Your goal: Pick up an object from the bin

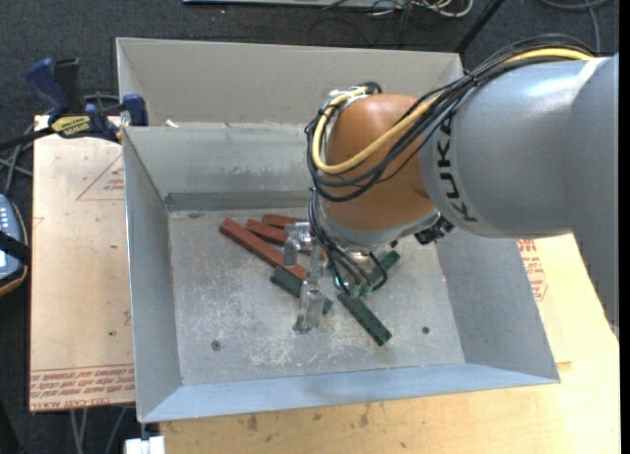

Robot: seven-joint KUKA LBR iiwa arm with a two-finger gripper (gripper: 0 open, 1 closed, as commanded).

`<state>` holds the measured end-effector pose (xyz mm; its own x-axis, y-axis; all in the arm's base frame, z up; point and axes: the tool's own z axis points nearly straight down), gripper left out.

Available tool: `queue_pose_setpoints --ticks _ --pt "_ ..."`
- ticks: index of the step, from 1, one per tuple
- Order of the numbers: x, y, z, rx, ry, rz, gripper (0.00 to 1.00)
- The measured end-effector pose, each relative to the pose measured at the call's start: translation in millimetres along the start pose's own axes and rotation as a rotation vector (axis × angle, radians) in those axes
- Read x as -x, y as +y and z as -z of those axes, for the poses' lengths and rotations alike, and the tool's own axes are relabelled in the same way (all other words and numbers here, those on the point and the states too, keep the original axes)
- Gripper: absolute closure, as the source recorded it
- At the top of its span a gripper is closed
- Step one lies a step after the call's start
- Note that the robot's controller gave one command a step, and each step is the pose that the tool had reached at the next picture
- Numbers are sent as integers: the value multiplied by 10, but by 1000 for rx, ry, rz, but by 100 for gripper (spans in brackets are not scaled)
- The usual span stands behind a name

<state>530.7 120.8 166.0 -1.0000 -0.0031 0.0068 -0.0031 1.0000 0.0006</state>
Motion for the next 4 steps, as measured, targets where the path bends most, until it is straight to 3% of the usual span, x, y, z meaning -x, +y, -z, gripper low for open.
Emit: queue_pose_setpoints --ticks 1,2,3,4 --pt "19 -6 36 1 -7 -2 0" --pt "255 -257 -514 2 -15 1 0" --pt "324 -372 -967 2 -9 -83 0" --pt "376 -359 -949 2 -9 -151 0"
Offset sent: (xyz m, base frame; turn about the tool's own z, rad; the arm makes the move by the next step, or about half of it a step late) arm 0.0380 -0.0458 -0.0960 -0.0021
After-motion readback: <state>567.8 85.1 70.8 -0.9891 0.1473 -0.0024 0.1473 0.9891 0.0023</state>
